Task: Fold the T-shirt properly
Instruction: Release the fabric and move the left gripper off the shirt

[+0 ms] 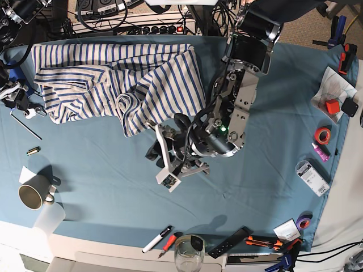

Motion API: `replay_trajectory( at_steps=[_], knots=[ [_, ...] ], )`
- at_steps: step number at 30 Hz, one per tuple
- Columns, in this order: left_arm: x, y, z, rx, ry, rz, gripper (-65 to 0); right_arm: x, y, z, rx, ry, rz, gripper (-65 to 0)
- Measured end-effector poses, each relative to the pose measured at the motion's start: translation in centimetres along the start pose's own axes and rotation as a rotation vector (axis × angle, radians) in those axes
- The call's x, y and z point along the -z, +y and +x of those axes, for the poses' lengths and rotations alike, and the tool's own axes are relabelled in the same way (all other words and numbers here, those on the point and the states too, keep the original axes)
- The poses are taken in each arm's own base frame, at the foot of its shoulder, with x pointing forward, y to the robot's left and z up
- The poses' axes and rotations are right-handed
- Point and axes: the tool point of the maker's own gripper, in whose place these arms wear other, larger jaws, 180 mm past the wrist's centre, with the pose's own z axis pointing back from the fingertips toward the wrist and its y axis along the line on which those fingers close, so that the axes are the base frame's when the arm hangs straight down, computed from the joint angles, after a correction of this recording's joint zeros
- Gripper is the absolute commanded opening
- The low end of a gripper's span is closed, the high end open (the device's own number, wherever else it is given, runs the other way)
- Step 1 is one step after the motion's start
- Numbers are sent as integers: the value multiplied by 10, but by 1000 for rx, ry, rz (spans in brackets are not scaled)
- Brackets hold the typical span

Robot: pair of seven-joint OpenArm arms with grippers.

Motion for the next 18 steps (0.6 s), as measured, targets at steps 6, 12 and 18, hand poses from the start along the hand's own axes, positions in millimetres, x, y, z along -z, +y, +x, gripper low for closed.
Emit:
replay_trajectory(
  at_steps=[6,12,18],
  knots=[
    [-6,5,-27,-28,95,-25,-500,0,0,0,0,0,0,-334],
    [-7,-10,-35,-44,62,-98,-541,0,0,0,0,0,0,-334],
    [-6,-12,-23,-50,2,-103,-541,0,0,0,0,-3,0,-334]
  ],
)
